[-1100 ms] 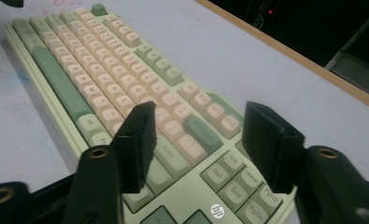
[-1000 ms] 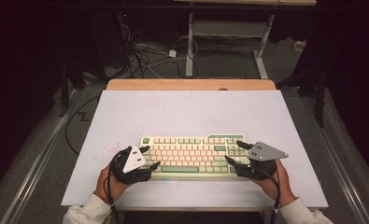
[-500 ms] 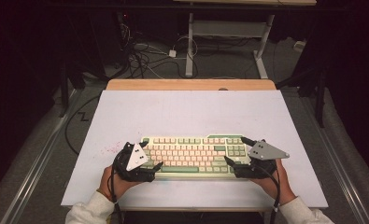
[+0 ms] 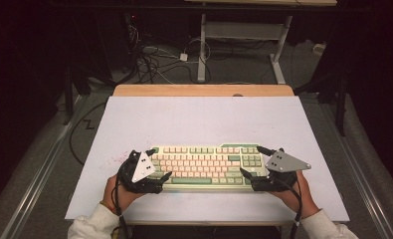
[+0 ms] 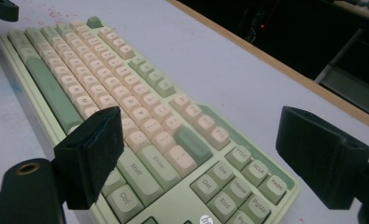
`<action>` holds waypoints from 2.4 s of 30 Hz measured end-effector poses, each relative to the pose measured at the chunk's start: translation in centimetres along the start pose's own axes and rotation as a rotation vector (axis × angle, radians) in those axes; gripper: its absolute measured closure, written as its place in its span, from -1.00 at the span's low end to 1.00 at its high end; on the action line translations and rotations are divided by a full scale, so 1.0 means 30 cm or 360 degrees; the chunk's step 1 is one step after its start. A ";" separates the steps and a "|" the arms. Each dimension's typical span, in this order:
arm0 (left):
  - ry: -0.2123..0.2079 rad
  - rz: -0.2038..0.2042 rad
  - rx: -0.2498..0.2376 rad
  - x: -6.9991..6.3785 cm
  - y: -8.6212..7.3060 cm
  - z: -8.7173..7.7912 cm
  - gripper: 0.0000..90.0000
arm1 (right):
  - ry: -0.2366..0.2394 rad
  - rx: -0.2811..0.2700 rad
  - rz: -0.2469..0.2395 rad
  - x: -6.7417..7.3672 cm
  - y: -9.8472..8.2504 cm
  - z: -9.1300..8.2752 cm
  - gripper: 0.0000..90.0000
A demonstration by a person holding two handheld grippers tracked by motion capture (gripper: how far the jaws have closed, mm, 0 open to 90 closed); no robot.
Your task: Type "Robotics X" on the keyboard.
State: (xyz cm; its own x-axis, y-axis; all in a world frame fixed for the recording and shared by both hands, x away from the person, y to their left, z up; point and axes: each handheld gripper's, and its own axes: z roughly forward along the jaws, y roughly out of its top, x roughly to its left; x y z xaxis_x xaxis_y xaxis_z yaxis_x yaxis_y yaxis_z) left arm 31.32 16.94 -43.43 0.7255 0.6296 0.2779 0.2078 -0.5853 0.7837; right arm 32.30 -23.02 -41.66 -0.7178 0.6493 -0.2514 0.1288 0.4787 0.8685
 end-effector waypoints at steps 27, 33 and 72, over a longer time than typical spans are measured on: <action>0.0106 -0.0003 -0.0007 0.020 -0.069 -0.075 -0.68 | -0.0157 -0.0008 0.0035 -0.059 -0.069 -0.123 -0.64; 0.0109 -0.0012 -0.0010 0.026 -0.087 -0.087 -0.68 | -0.0190 0.0001 0.0041 -0.071 -0.087 -0.138 -0.64; 0.0105 -0.0085 0.0062 0.054 -0.212 -0.105 -0.68 | -0.0338 0.0038 0.0184 -0.132 -0.247 -0.226 -0.64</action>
State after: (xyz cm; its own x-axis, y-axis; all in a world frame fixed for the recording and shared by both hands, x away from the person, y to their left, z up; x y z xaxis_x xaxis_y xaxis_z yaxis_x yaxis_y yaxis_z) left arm 29.12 23.29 -46.20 0.6682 0.6919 0.2735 0.2713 -0.5689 0.7764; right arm 29.56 -33.14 -44.20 -0.5378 0.8090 -0.2373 0.2196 0.4062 0.8870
